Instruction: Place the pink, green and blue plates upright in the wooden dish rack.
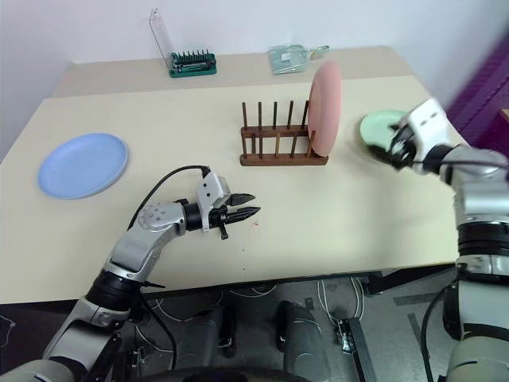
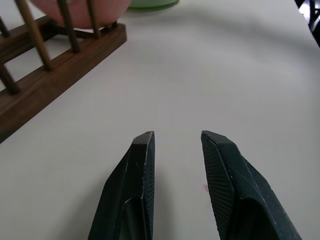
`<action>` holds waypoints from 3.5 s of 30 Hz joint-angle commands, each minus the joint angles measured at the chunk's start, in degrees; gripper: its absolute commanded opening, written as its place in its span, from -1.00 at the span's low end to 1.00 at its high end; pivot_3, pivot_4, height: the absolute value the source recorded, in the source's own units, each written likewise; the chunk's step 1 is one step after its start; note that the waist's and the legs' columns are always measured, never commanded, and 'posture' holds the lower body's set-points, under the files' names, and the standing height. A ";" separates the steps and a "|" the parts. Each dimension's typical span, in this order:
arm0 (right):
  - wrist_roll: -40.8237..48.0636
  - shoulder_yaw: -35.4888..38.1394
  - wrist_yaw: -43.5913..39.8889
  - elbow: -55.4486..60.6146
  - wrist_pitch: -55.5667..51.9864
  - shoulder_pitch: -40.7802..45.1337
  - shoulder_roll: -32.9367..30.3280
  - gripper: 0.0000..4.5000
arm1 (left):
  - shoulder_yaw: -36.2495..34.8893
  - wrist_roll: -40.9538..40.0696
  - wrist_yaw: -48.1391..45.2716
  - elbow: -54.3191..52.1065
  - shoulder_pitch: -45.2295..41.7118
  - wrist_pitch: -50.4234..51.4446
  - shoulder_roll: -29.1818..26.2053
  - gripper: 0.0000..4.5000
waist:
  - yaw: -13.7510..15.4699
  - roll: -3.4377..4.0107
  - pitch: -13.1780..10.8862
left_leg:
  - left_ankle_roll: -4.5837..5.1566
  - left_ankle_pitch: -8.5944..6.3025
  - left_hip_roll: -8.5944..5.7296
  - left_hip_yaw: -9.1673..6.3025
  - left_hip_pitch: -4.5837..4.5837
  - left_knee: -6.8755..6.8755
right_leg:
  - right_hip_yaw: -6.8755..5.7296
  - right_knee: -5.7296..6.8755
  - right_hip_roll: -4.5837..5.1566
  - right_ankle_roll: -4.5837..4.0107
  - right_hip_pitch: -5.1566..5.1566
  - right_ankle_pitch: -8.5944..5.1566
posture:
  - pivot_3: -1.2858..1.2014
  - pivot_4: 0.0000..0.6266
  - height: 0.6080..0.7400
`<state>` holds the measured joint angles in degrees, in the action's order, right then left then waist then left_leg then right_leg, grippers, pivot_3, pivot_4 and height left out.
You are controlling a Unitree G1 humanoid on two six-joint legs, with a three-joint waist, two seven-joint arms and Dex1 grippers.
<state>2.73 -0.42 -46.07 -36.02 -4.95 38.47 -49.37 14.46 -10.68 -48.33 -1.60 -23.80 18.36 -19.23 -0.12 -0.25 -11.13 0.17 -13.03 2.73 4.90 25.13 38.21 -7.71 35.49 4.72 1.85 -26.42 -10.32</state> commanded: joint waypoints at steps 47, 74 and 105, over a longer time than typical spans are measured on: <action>59.58 16.25 10.68 36.83 -44.58 17.56 20.32 -0.99 | -6.69 -2.82 6.30 -0.64 -1.63 -4.37 4.32 -0.34 | 0.59 0.05 0.02 | -0.02 0.02 0.13 -0.06 -0.09 0.06 | 0.17 0.15 0.04 -0.11 0.06 0.08 | 0.03 -0.52 0.84; 44.19 16.84 6.22 6.16 -40.13 25.59 22.10 -0.17 | -10.00 -5.44 4.97 -5.41 1.52 -1.41 -0.57 -0.34 | 0.77 0.06 0.01 | -0.02 0.02 0.05 0.15 -0.05 0.04 | 0.16 0.19 -0.01 -0.09 -0.02 0.06 | 0.03 -0.52 0.84; 17.05 -9.33 -7.02 42.92 -15.55 12.02 19.98 0.49 | -48.07 -5.52 57.94 6.61 -11.59 10.46 -0.58 0.99 | -0.51 -0.06 -0.02 | -0.01 0.01 0.13 -0.01 0.01 0.04 | 0.15 0.40 0.09 -0.05 -0.17 0.05 | 0.03 -0.52 0.84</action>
<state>20.36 -9.85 -53.21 3.53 -22.00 50.16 -29.85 -30.23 -14.39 6.03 7.88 -35.62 25.26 -18.94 -0.63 -0.31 -11.15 0.15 -13.02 2.85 4.86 25.14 38.27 -7.55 35.90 4.82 1.80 -26.57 -10.28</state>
